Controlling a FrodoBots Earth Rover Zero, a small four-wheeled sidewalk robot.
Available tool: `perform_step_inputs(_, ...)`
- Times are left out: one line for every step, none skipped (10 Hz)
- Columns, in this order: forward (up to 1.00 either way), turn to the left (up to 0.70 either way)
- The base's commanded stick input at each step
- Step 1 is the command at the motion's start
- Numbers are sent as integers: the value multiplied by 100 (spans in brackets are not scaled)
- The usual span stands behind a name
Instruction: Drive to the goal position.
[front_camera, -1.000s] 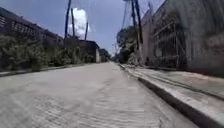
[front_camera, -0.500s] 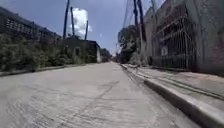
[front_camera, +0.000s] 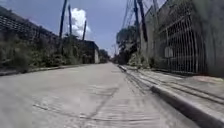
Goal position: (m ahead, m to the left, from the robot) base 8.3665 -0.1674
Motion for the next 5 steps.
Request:
perform_step_inputs(100, 0)
perform_step_inputs(100, 0)
perform_step_inputs(100, 0)
perform_step_inputs(100, 0)
perform_step_inputs(100, 0)
